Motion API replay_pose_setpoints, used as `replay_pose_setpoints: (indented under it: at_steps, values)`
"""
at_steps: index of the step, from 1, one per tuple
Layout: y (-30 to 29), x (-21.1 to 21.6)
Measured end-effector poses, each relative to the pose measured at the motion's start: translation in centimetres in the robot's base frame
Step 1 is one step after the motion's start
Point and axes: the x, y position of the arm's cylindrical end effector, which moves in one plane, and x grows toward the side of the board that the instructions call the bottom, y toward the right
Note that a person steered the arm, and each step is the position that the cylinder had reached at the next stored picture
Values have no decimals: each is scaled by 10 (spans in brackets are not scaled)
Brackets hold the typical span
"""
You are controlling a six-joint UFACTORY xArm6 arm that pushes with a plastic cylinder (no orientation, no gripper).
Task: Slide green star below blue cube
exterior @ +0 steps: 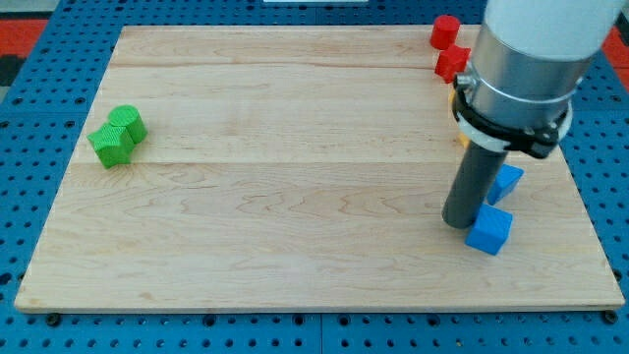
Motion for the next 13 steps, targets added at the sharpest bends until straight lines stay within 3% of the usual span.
replay_pose_setpoints:
  at_steps: [4, 5, 10, 11, 13]
  values:
    - [31, 20]
    - [-3, 18]
    - [-430, -47]
    - [-454, -53]
    - [-453, -107]
